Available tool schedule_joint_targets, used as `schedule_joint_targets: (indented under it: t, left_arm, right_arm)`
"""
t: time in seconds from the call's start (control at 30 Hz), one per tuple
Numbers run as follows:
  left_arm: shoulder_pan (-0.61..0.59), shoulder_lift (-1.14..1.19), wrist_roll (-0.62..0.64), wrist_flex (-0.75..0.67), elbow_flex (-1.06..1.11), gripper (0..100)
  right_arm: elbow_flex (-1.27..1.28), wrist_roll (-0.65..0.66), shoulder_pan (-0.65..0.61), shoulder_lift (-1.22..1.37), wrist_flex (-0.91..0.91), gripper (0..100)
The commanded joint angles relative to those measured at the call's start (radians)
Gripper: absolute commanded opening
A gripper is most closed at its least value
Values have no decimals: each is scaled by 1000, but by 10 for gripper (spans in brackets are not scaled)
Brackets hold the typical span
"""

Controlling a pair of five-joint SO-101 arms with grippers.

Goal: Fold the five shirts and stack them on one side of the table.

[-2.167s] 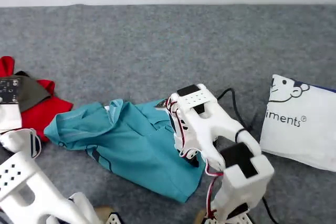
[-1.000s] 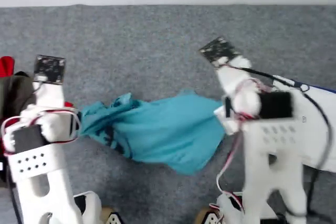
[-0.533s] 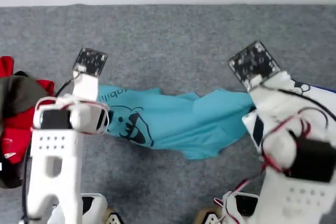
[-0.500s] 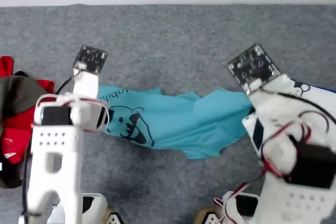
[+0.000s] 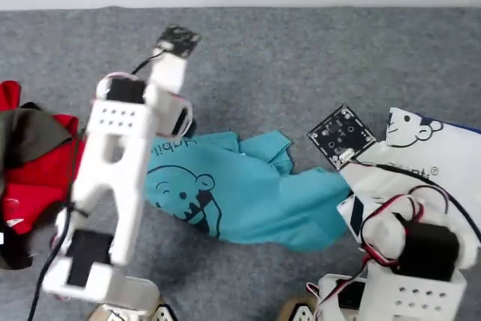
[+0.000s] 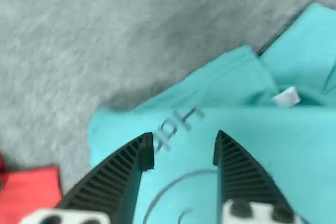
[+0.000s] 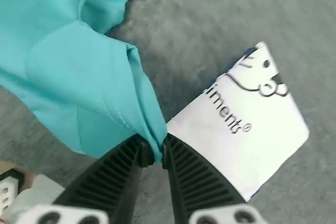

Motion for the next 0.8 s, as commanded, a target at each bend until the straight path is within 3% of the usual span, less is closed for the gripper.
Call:
schedule_joint_targets:
  t: [0.0,0.2,0.43,0.77]
  left_arm:
    - [55,126,11,20,-117,195]
    - [77,325,5,167,-194,192]
    - [-63,345,-110,344,-191,83]
    - [-92,89,-229,338,205,73]
  right_arm:
    - [25,5,2,-25,39,9]
    - [66,8,2,-68,39,9]
    - [110,9,7,-110,39,9]
    - [127,49,10,-110,39,9]
